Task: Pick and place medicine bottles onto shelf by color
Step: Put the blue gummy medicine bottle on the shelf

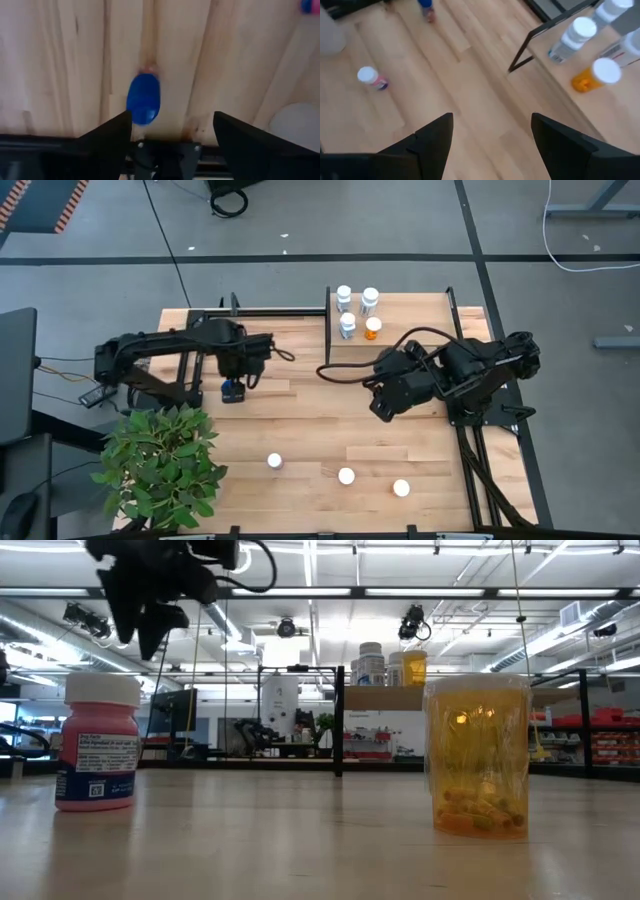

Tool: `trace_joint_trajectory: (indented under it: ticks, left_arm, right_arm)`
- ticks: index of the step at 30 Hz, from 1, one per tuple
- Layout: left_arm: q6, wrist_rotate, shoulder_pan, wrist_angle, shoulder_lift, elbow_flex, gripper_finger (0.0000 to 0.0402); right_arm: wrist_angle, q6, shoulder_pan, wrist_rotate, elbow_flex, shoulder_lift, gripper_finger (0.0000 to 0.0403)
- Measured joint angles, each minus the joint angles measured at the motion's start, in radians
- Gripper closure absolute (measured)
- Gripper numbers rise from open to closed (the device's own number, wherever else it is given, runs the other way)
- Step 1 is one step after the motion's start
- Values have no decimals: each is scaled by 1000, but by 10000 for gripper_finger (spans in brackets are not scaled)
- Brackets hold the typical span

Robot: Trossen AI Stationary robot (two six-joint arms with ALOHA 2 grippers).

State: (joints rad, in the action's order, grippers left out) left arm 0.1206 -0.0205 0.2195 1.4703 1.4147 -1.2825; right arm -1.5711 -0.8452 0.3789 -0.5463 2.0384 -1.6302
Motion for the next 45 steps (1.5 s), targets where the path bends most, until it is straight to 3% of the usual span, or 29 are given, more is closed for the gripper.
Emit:
trace_joint_trajectory:
  ticks: [11,14,18,32,37,45]
  left_arm:
    - [76,27,5,-135,-97,259,108]
    - [77,89,5,-166,-97,324,108]
    - [73,177,5,-210,-97,365,108]
    - [45,162,8,-354,-100,493,109]
    - [25,162,7,-386,-100,495,131]
    - [-9,120,7,-431,-100,476,203]
  right_arm:
    - [1,-7,-60,-56,0,0,127]
    - [2,-32,-62,-55,0,0,127]
    - [3,-62,-55,-55,0,0,127]
    - [3,-117,-56,-82,0,0,127]
    - [3,-116,-65,-82,0,0,127]
    - [3,-105,-102,-79,0,0,127]
